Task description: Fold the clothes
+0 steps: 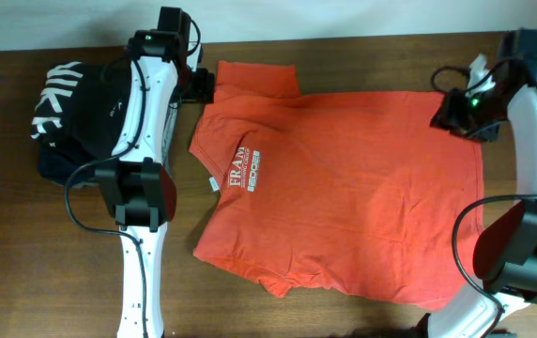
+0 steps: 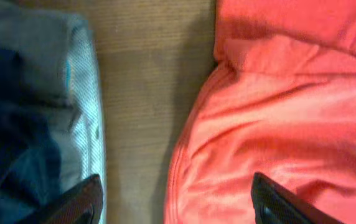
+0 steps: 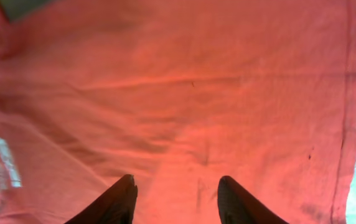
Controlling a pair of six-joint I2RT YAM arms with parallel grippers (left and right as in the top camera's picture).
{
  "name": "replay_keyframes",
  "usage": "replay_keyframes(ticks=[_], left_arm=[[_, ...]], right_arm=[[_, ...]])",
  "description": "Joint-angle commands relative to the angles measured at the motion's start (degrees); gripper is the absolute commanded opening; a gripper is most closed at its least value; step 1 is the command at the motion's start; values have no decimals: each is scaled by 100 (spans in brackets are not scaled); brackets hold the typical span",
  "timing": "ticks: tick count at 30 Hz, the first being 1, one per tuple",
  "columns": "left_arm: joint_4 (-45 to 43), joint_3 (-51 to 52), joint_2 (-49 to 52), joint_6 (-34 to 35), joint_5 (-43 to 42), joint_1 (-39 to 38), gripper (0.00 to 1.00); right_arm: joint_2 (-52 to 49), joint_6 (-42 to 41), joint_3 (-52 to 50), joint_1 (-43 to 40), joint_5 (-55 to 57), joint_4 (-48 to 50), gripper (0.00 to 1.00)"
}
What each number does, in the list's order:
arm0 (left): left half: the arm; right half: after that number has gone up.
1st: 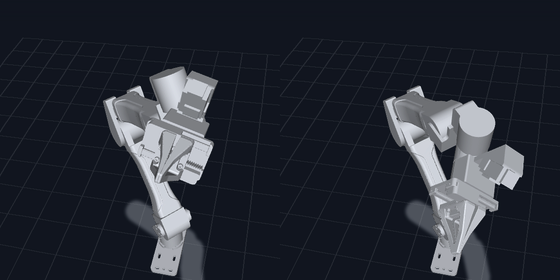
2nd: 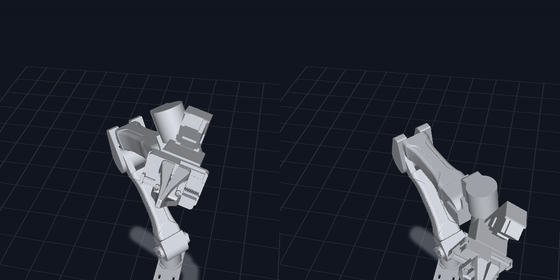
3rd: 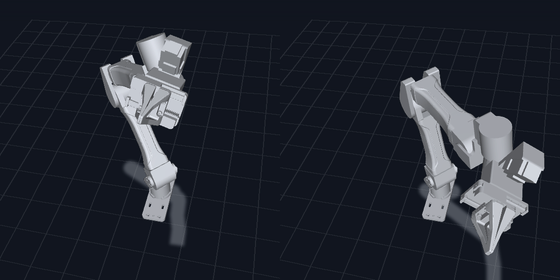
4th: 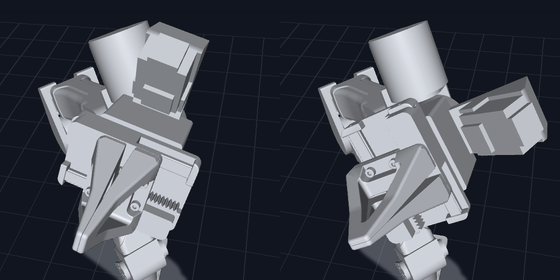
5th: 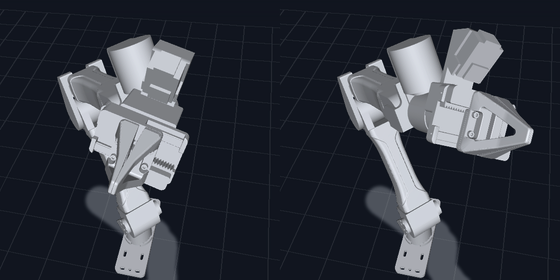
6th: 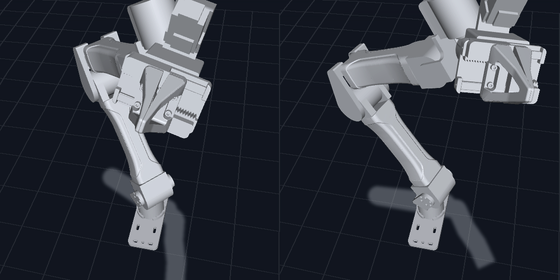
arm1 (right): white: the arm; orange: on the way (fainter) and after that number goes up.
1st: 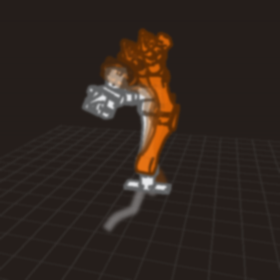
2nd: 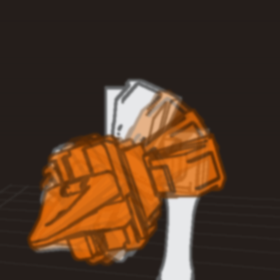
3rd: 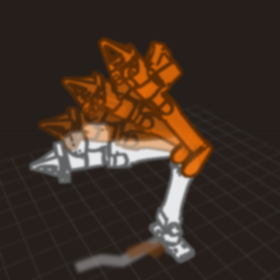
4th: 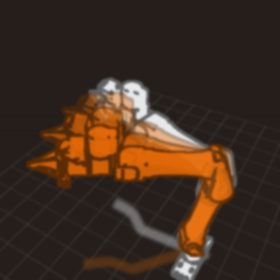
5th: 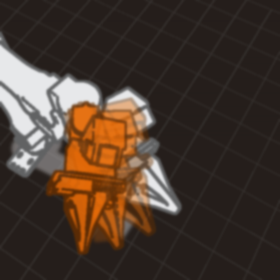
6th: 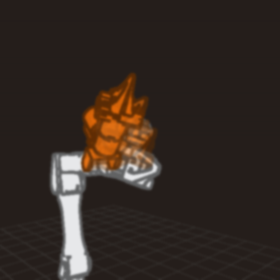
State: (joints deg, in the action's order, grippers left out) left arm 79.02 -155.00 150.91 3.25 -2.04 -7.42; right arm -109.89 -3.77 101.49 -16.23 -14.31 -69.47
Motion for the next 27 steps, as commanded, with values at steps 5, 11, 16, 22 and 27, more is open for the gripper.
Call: replay_keyframes(ticks=[5,11,16,22,27], left_arm=[[1770,-2385,-28,-286,-179,31,55],[1768,-2481,-870,-564,-542,-79,55],[1768,-2459,-1834,-612,-396,-79,66],[1768,-2057,-3261,-721,-295,-79,76],[1768,-81,-4487,-721,-76,-79,81]], right_arm=[[-11,-446,-1928,-262,146,1049,7],[-35,-1228,-3412,-254,149,2861,4],[-446,-1606,-3606,-254,149,3484,4],[-1585,-1965,-3021,-267,-101,4463,4],[-1661,-1902,-1467,-282,-175,4074,4]])
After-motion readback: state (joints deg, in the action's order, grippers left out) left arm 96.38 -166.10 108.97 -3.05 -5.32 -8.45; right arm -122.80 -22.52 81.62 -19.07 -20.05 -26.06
